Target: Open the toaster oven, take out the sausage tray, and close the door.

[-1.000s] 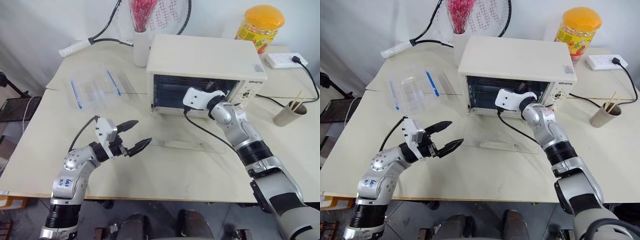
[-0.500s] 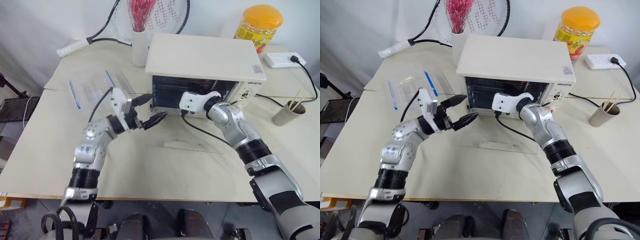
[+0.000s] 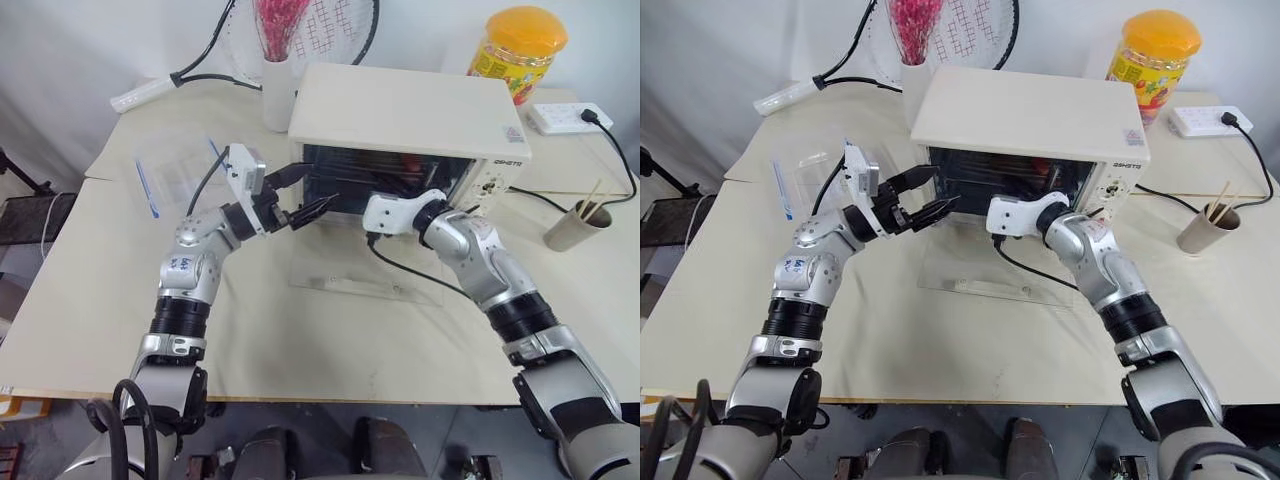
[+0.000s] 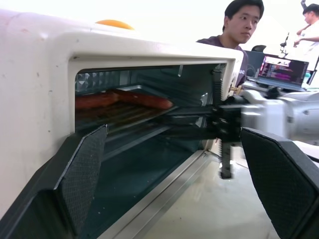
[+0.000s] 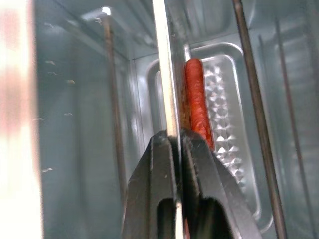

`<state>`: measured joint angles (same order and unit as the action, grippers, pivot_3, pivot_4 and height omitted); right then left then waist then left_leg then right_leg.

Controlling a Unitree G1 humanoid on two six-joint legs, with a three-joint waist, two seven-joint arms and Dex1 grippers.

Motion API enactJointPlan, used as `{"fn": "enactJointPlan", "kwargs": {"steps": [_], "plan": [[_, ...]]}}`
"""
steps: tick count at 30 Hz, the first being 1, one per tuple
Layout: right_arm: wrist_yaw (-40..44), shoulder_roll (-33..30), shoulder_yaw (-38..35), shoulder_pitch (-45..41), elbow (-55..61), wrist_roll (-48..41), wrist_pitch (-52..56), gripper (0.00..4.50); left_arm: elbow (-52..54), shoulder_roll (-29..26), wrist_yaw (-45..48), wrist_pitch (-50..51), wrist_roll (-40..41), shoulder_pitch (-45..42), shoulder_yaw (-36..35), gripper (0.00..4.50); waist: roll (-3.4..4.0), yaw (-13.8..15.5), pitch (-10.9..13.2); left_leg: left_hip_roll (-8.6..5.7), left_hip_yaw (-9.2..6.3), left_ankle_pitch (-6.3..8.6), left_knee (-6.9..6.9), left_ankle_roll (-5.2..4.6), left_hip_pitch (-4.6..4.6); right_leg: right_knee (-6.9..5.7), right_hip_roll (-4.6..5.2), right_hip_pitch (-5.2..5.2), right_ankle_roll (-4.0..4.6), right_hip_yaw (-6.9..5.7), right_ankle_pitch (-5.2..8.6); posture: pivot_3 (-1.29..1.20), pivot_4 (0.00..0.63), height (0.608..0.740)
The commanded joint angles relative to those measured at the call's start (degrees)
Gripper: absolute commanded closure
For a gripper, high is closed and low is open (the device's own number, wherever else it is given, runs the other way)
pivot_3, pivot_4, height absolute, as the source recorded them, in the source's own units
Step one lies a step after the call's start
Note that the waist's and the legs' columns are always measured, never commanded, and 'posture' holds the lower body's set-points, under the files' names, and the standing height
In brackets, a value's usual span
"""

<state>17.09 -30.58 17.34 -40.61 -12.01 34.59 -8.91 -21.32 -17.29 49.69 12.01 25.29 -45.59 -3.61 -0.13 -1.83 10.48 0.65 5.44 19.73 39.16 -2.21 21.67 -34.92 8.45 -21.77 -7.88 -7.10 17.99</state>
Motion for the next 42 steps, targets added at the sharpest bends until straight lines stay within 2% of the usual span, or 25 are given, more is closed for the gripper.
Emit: {"fn": "enactJointPlan", "kwargs": {"steps": [1,9,17,23,29,31,38,42], "plan": [[3.06,-0.39,-2.81,6.03,14.54,-2.2,2.3,4.47,0.18,-1.21,0.83,0.32,1.19,-1.31,-2.15,0.0,0.0,0.03,0.0,0.02,-0.01,0.0,0.01,0.0,-0.01,-0.03,0.0,0.0,0.0,0.0,0.0,0.0,0.15,0.74],[7.83,-2.05,-6.71,18.0,29.87,-0.86,7.6,4.47,4.61,-2.55,1.46,8.06,4.72,1.59,-3.54,0.0,0.0,0.43,0.0,-0.03,0.02,0.0,0.04,0.0,0.0,-0.01,0.01,0.0,0.0,0.05,0.0,0.0,0.15,0.74],[10.74,-4.25,-9.41,27.43,38.52,-0.97,8.58,4.47,17.44,-7.71,-4.05,30.22,14.29,8.8,-7.87,0.0,-0.02,1.04,0.01,-0.04,-0.09,0.0,0.06,0.0,-0.02,0.0,0.03,0.07,0.0,0.07,0.0,0.0,0.15,0.74],[12.26,-6.03,-11.04,32.23,43.11,-2.55,5.95,4.47,22.84,-8.51,-13.05,49.86,24.14,10.72,-12.52,0.0,-0.03,2.01,0.02,-0.07,-0.12,0.0,0.17,0.0,-0.05,0.02,0.04,0.18,0.0,0.2,0.0,0.0,0.15,0.74],[12.89,-9.23,-11.56,35.63,43.5,-5.26,-0.69,4.47,20.51,-3.18,-26.08,68.07,33.72,8.46,-20.36,0.0,-0.05,1.8,0.03,-0.07,-0.11,0.0,0.16,0.01,-0.14,-0.01,0.03,0.23,0.0,0.26,0.0,0.0,0.15,0.74],[13.11,-9.68,-11.43,35.62,43.17,-6.41,-2.61,4.47,19.31,-0.37,-29.8,71.57,36.67,7.07,-23.64,0.0,-0.06,1.8,0.03,-0.07,-0.09,-0.01,0.17,0.02,-0.16,-0.03,0.03,0.24,0.0,0.28,0.0,0.0,0.15,0.74],[13.8,-9.37,-10.29,33.54,42.03,-8.45,-6.51,4.47,16.49,6.82,-40.35,79.74,39.5,4.44,-31.1,0.0,-0.07,1.86,0.04,-0.07,-0.1,-0.05,0.17,0.08,-0.21,-0.03,0.01,0.27,0.0,0.3,0.0,0.0,0.15,0.74],[14.65,-9.28,-9.86,33.11,41.66,-9.02,-7.13,4.5,13.82,8.06,-44.83,80.49,44.69,4.14,-32.81,0.9,-0.08,1.87,0.04,-0.06,-0.1,-0.05,0.16,0.08,-0.21,-0.02,0.01,0.27,0.0,0.31,0.0,0.0,0.15,0.74]]}}
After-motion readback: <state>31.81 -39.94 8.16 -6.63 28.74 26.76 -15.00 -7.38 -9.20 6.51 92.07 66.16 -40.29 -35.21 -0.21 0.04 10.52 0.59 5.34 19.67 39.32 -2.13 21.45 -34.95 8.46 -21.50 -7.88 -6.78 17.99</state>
